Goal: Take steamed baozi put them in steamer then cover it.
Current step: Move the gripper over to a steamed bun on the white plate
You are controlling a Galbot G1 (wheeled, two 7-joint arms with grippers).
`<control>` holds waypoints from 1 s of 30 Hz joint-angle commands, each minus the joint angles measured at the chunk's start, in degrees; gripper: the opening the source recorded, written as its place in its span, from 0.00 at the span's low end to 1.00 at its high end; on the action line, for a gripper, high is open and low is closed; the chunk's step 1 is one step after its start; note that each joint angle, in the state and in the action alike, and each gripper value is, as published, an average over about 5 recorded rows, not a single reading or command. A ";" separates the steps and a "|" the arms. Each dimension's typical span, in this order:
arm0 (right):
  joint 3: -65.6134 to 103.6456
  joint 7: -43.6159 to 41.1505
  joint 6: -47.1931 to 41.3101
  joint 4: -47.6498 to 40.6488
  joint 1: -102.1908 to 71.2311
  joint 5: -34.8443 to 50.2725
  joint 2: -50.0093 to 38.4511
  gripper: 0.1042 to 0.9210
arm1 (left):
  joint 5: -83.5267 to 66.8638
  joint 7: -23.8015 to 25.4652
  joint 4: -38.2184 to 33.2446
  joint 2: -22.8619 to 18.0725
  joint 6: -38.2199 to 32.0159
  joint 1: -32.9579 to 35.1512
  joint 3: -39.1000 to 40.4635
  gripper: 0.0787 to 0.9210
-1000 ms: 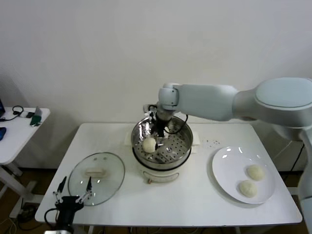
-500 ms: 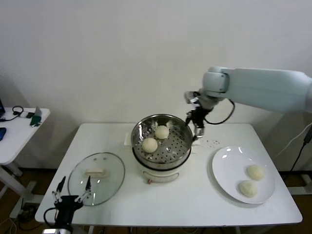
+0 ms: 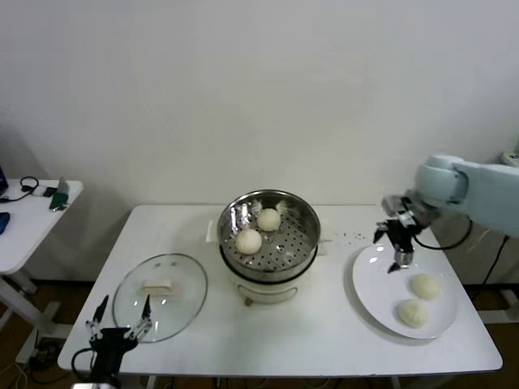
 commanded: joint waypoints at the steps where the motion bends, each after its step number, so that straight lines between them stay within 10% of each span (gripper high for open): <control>1: 7.93 -0.41 0.71 1.27 -13.41 -10.91 -9.36 0.88 | 0.21 0.04 -0.41 -0.58 0.48 0.64 0.00 0.88; 30: 21.71 -0.29 2.40 -11.50 -31.87 -15.84 -1.25 0.88 | -1.70 0.32 -1.01 -1.41 0.51 1.30 -0.11 0.88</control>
